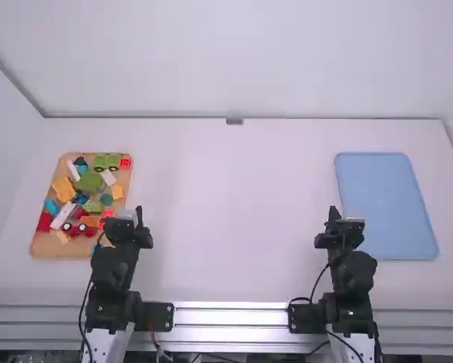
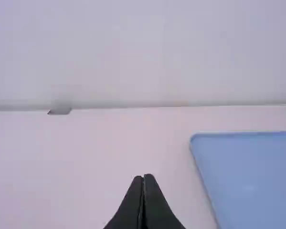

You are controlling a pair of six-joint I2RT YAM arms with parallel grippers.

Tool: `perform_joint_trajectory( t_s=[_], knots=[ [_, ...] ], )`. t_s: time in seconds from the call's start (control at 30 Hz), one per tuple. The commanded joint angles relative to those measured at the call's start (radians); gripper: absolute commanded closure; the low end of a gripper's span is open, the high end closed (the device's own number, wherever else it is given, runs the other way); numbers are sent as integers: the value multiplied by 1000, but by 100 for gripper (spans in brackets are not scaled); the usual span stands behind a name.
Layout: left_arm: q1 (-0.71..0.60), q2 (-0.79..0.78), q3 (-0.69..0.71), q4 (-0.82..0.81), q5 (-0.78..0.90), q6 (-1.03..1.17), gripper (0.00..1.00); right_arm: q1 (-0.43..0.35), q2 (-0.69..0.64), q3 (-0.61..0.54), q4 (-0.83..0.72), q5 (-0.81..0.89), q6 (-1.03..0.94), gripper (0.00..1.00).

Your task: Assemble lego blocks to make yellow taxi

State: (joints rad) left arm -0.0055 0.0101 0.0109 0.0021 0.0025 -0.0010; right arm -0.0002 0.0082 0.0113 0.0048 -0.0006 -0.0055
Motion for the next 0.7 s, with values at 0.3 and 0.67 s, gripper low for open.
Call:
perform_joint_trajectory(
  t_s=[0.3, 0.67],
  knots=[
    [0, 21, 19, 2, -5, 4, 96, -1, 28, 26, -1, -5, -8, 96],
    [-2, 117, 90, 22, -24, 40, 84, -3, 160, 133, 0, -21, -37, 84]
  ],
)
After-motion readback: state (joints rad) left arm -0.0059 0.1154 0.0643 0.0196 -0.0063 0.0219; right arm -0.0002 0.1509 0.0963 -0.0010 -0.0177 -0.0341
